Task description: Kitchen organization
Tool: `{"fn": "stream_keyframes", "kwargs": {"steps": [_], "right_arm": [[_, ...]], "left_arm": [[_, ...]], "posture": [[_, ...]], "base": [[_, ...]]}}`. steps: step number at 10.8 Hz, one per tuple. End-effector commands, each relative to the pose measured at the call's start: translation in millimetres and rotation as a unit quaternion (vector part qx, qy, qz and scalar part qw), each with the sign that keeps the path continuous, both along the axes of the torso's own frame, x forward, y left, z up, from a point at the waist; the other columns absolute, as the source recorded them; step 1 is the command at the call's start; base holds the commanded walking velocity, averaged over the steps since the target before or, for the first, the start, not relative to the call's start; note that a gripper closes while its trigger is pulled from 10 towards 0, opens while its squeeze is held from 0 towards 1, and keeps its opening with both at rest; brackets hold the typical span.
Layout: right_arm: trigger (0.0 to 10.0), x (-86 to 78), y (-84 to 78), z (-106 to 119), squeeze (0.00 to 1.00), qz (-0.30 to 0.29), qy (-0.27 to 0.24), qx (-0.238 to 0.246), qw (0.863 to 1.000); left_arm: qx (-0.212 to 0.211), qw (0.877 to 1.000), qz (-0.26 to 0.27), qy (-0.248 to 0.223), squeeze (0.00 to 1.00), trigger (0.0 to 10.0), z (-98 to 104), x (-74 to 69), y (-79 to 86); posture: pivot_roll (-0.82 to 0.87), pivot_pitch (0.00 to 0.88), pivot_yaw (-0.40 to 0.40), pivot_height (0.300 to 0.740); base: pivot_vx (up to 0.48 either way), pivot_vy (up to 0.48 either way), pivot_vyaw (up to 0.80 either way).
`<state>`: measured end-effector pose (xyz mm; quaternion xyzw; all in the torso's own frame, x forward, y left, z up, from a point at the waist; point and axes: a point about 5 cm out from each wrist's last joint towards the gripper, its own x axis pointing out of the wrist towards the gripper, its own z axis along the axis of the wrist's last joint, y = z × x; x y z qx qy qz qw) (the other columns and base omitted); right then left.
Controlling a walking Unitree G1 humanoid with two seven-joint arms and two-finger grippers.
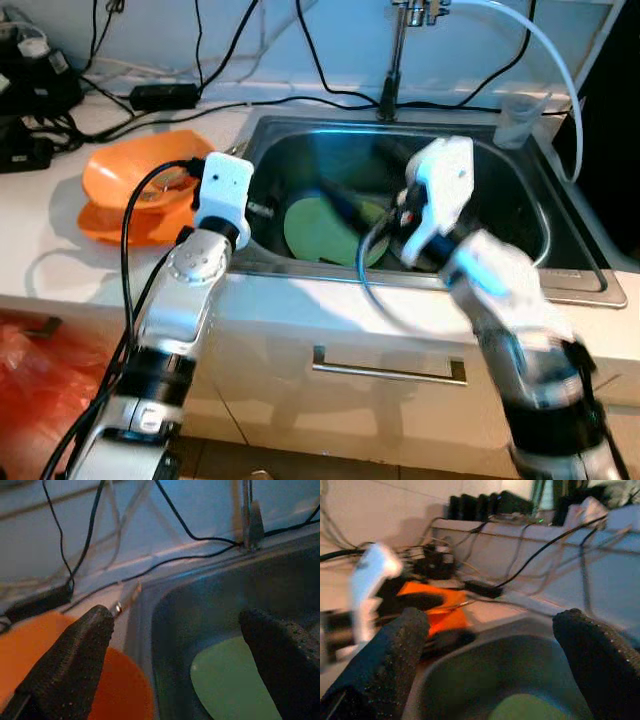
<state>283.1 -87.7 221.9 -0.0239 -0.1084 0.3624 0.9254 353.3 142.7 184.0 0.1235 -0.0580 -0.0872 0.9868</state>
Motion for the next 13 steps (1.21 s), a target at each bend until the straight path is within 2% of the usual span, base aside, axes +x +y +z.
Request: {"fn": "stream_keyframes", "kwargs": {"steps": [1, 3, 4, 6, 7, 10, 13], "right_arm": [[10.0, -8.8, 2.8, 2, 0.0, 0.026, 0.018, 0.014, 0.999], [10.0, -25.7, 5.6, -8, 0.0, 0.057, 0.052, 0.0, 0.997], [10.0, -26.1, 5.0, -10, 0.0, 0.057, 0.06, -0.002, 0.997], [10.0, -36.2, 9.6, -12, 0.0, 0.065, 0.081, 0.003, 0.995], [10.0, -35.9, 12.6, -12, 0.0, 0.074, 0.087, 0.005, 0.993], [10.0, -41.2, 22.0, -12, 0.0, 0.088, 0.088, 0.006, 0.992], [10.0, -42.9, 21.0, -7, 0.0, 0.075, 0.081, 0.002, 0.994]], "left_arm": [[0.009, 1.0, 0.005, -0.009, 0.0, 10.0, 3, 3.6, 1.7], [0.034, 0.999, 0.023, -0.021, 0.0, 10.0, 5, 4.1, 12.2], [0.049, 0.998, 0.024, -0.025, 0.0, 10.0, 5, 4.5, 14.1], [0.074, 0.996, 0.049, -0.029, 0.0, 10.0, 2, 0.9, 29.6], [0.08, 0.995, 0.056, -0.033, 0.0, 10.0, 5, 5.8, 34.8], [0.074, 0.995, 0.06, -0.034, 0.0, 10.0, 5, 11.9, 41.0], [0.07, 0.996, 0.05, -0.032, 0.0, 10.0, 4, 22.8, 34.2]], "posture": [[-0.08, 0.0, 0.091, 0.74], [-0.07, 0.0, 0.092, 0.74], [-0.07, 0.0, 0.09, 0.74], [-0.04, 0.0, 0.079, 0.74], [-0.03, 0.0, 0.077, 0.74], [-0.02, 0.0, 0.085, 0.74], [-0.07, 0.0, 0.108, 0.74]], "base": [[0.0, 0.0, 0.0], [0.0, 0.0, 0.0], [0.0, 0.0, 0.0], [0.0, 0.0, 0.0], [0.0, 0.0, 0.0], [0.0, 0.0, 0.0], [0.0, 0.0, 0.0]]}}
